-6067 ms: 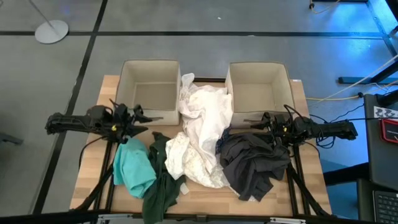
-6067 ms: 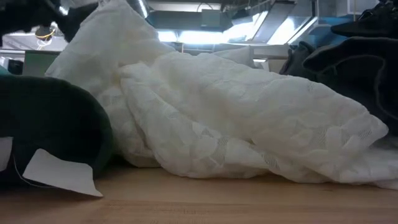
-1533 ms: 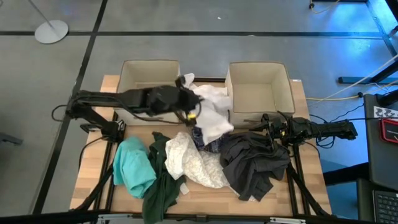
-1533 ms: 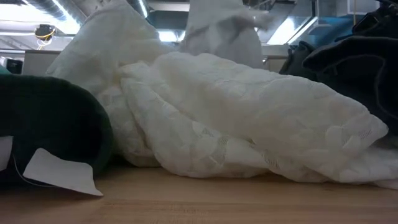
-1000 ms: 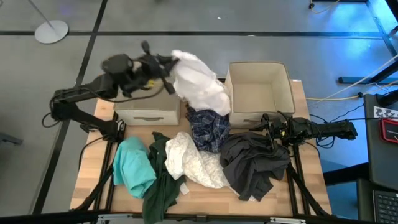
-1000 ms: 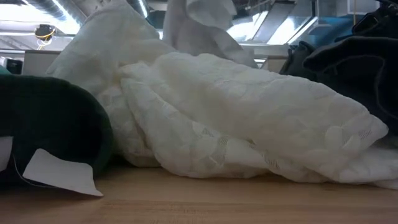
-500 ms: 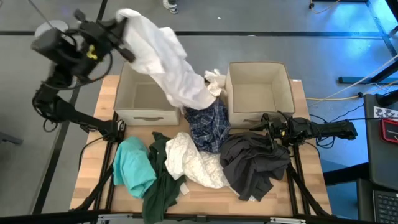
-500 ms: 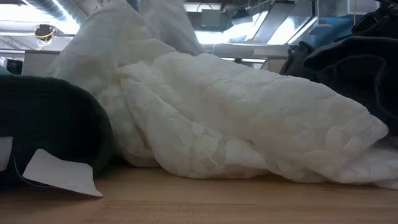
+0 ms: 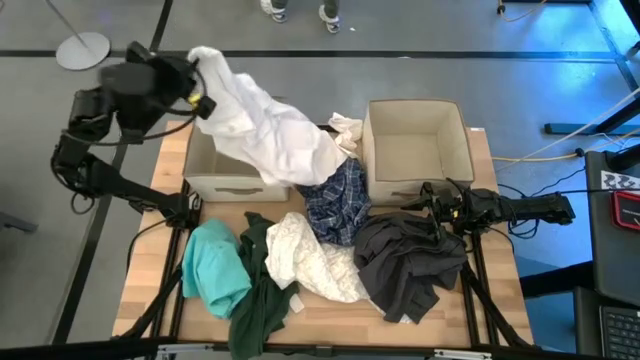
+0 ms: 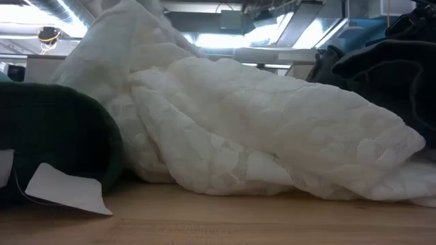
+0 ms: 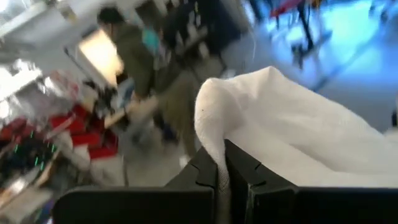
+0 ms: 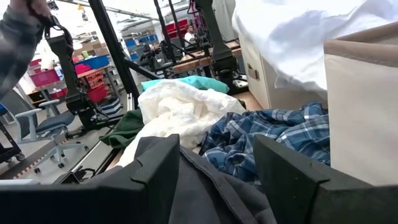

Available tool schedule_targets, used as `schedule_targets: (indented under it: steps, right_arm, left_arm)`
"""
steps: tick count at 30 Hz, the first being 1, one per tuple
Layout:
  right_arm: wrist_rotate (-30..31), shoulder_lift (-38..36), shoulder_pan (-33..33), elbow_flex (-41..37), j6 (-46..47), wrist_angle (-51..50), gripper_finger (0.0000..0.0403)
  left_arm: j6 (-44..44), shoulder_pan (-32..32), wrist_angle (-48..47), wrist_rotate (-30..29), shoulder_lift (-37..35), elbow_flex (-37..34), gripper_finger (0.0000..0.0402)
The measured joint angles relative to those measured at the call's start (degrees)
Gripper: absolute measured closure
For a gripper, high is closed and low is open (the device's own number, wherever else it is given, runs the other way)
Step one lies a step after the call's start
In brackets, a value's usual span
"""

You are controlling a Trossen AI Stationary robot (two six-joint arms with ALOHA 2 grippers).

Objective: Sort clothes
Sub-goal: Put the white shirt into the left brown bin

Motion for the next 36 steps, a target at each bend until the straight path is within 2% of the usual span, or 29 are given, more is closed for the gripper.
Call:
schedule_targets:
  steps: [2, 6, 12, 22, 26, 29, 36]
  right_arm:
    - [0.04, 0.0, 0.0, 0.0, -0.02, 0.0, 0.0194]
    - [0.38, 0.02, 0.0, 0.0, -0.02, 0.04, 0.0194]
    - [1.21, 0.02, 0.0, 0.0, 0.22, 0.07, 0.0194]
    - [1.27, 0.01, 0.0, 0.0, 0.35, 0.07, 0.0194]
    - [1.25, 0.02, 0.0, 0.0, 0.66, 0.04, 0.0194]
    - [1.22, 0.0, 0.0, 0.0, 0.66, 0.07, 0.0194]
    - [1.18, 0.0, 0.0, 0.0, 0.66, 0.04, 0.0194]
  left_arm:
    - [-6.21, 1.6, -6.81, 0.91, 0.8, -0.04, 0.04]
    - [-19.26, 6.0, -17.84, 6.62, 2.04, -0.11, 0.04]
    - [-25.77, 12.16, -20.9, 12.13, 2.53, -4.41, 0.04]
    - [-29.29, 20.34, -19.29, 23.33, 2.55, -20.4, 0.04]
    - [-28.9, 22.13, -17.03, 32.35, 2.53, -28.04, 0.04]
    - [-27.18, 23.23, -14.03, 37.02, 2.55, -33.09, 0.04]
    - [-23.31, 24.82, -11.89, 38.17, 2.57, -37.89, 0.04]
